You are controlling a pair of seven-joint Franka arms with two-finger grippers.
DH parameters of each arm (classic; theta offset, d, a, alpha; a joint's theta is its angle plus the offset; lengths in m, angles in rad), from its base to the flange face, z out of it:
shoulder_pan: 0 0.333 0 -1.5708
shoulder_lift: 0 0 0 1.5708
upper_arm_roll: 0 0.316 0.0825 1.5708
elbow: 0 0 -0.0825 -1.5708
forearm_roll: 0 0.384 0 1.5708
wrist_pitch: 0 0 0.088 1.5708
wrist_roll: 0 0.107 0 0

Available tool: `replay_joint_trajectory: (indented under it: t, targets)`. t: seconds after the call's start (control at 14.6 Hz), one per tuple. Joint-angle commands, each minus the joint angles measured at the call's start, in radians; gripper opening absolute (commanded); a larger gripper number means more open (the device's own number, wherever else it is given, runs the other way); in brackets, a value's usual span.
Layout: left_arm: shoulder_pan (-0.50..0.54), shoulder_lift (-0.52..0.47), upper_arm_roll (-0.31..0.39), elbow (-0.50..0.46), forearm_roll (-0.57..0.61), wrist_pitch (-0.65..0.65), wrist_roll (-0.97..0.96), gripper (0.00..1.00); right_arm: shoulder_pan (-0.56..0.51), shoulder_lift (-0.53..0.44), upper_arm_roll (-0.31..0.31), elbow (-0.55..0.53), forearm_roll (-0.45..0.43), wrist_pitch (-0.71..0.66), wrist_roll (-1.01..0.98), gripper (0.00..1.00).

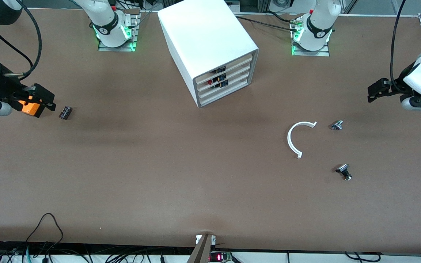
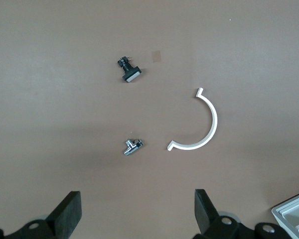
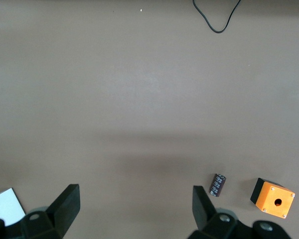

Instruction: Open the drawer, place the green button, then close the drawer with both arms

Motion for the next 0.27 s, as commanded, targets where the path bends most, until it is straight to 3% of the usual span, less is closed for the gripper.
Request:
replay_joint_trajectory:
  t: [0.0, 0.21]
  targets:
    - [-0.025, -0.003, 0.018, 0.016, -0.018, -0.05, -0.006, 1.0, -0.011, -0.001, 0.014, 0.013, -0.005, -0.014, 0.009, 1.0]
    - [-0.032, 0.025, 0.006, 0.067, -0.02, -0.065, 0.008, 1.0, -0.011, -0.001, 0.014, 0.012, -0.005, -0.016, 0.012, 1.0]
